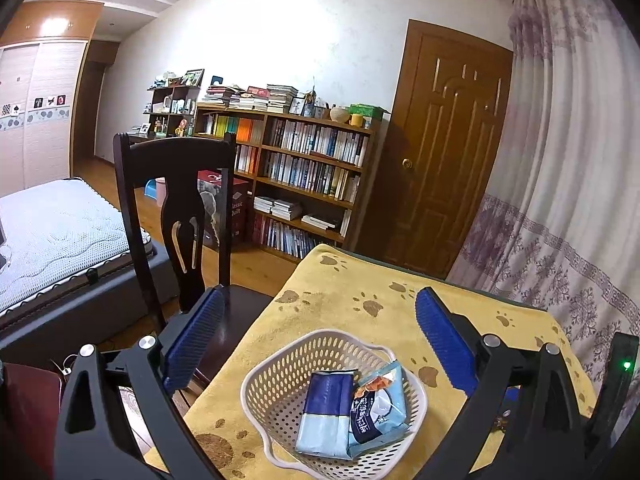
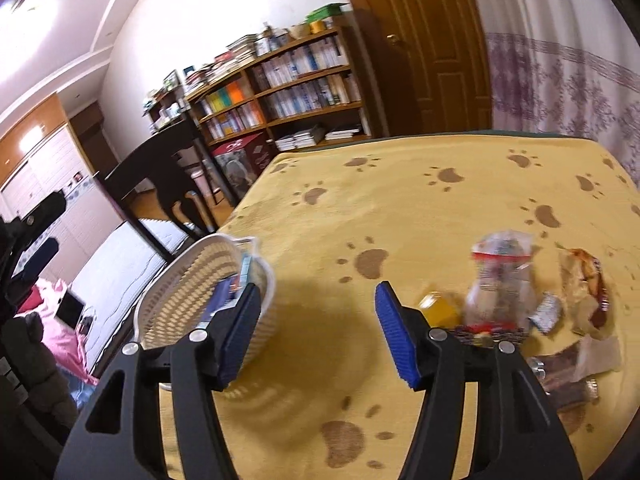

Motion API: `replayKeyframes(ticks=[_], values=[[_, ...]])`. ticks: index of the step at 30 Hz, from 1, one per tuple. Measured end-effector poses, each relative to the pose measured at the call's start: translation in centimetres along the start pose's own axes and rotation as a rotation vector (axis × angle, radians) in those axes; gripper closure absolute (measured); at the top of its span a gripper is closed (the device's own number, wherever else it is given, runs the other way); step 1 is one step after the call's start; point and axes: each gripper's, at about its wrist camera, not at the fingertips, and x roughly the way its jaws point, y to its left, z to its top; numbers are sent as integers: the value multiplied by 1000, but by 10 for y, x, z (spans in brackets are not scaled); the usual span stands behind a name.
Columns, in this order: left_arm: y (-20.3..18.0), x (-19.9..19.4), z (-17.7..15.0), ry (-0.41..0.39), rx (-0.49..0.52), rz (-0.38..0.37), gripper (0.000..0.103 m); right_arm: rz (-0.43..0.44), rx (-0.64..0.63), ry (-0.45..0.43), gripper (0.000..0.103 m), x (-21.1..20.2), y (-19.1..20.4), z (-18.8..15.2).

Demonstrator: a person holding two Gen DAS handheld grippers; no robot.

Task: Organize snacks
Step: 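Open both tools to drop the items into the basket and withdraw, then reach the right tool to the brown snack bag and grasp it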

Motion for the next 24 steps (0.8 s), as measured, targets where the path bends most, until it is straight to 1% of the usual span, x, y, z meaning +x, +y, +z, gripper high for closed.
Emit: replayKeyframes(ticks=[3,6,9,12,18,24], values=[[-4,1,-2,6,9,-5,5,-28,25,-12,43,-7,-19,1],[-7,2,-4,12,21,-10,5,-57,39,-26,38,-13,-36,1],[-11,3,-6,16,30,-14,5,-89,55,-36,38,-20,-54,2],[-16,5,-9,26,41,-17,5,-127,90,-51,38,-29,-80,3],[-30,10,-17,47,73,-28,5,-203,198,-79,38,-52,-139,9],[-41,13,-23,64,106,-39,5,-242,245,-82,38,-57,-174,13]])
